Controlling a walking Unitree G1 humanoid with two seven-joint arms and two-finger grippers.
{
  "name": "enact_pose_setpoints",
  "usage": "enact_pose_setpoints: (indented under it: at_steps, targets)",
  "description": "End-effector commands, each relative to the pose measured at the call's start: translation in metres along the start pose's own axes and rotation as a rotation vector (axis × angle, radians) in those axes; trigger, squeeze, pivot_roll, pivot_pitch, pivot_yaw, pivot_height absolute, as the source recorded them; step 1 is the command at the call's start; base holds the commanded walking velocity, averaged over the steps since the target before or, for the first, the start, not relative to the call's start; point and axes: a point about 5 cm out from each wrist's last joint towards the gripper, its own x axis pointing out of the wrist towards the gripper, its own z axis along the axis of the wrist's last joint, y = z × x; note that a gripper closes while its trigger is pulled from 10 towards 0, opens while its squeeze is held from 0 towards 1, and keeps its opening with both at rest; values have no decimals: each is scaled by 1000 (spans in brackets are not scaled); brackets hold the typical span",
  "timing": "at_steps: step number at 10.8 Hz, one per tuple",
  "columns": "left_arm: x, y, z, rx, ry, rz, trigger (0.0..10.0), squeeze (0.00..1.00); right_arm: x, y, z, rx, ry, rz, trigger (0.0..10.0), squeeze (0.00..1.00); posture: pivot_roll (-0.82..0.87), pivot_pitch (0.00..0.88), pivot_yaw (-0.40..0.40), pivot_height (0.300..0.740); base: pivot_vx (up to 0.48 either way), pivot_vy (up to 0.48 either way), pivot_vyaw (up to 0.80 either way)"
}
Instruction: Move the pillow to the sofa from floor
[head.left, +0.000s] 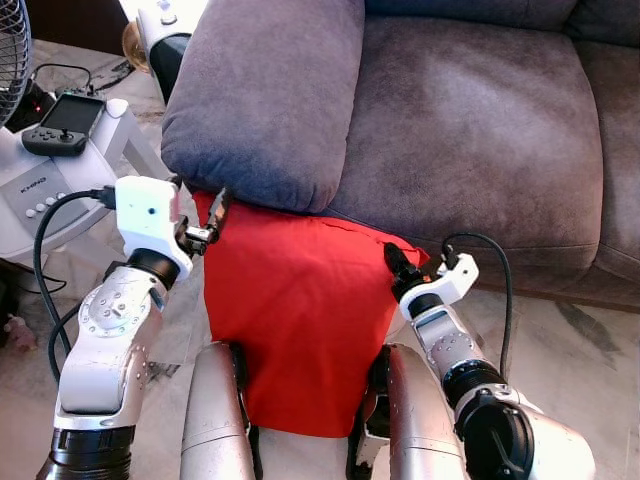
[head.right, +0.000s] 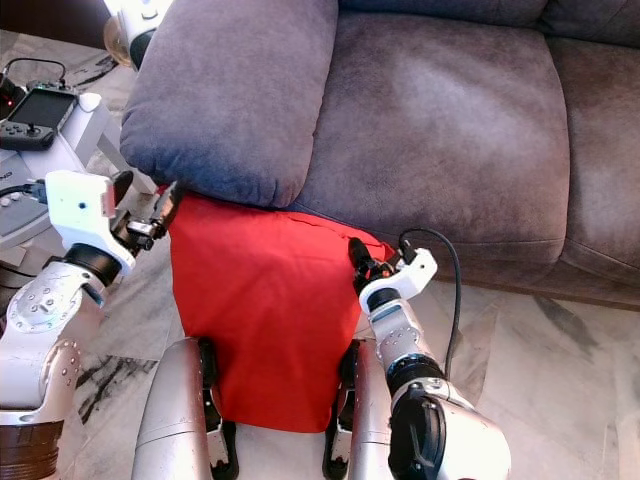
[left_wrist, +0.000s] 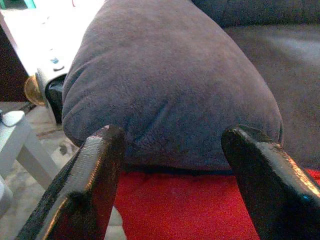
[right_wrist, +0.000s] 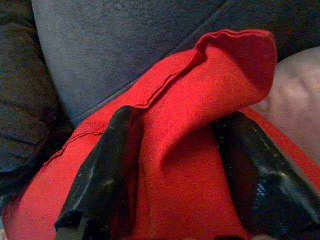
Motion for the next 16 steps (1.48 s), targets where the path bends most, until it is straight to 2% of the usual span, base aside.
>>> enact_pose_setpoints:
  at_steps: [1,2,6,8,9,10,11,12,13,14,16]
  targets:
    - [-2,-2,-5,10,24,-14,10000,0,-6,-10,-10,-2,38,-22,0,0,214,373,-65,575,0,0,0]
    - [-2,-3,-7,7,29,-13,10000,0,-6,-7,-11,-32,43,6,0,0,213,372,-64,575,0,0,0]
    - [-2,-5,-19,-12,59,17,10000,0,-7,-9,-11,-53,43,16,0,0,206,347,-65,575,0,0,0]
    - [0,7,-33,-25,110,123,10000,0,-9,-11,-9,-70,42,19,0,0,202,326,-69,575,0,0,0]
    - [0,16,-45,-29,174,192,10000,0,-9,-12,-9,-79,43,19,0,0,199,320,-71,575,0,0,0]
    - [-2,19,-64,-147,238,243,10000,0,-11,-15,-9,-115,51,10,0,0,190,316,-75,575,0,0,0]
    - [-2,20,-74,-225,271,268,10000,1000,-12,-17,-9,-130,57,6,10000,0,181,316,-79,575,0,0,0]
    - [-3,18,-94,-405,348,293,10000,1000,-14,-21,-7,-127,56,-6,10000,0,165,315,-84,575,0,0,0]
    - [-4,19,-101,-432,367,312,10000,1000,-15,-22,-5,-133,58,-5,10000,0,150,315,-88,575,0,0,0]
    - [0,18,-105,-544,348,291,10000,1000,-17,-24,-4,-140,59,-5,10000,0,141,319,-94,575,0,0,0]
    - [14,25,-103,-617,294,297,10000,1000,-19,-28,-2,-151,58,-10,10000,0,122,320,-103,575,0,0,0]
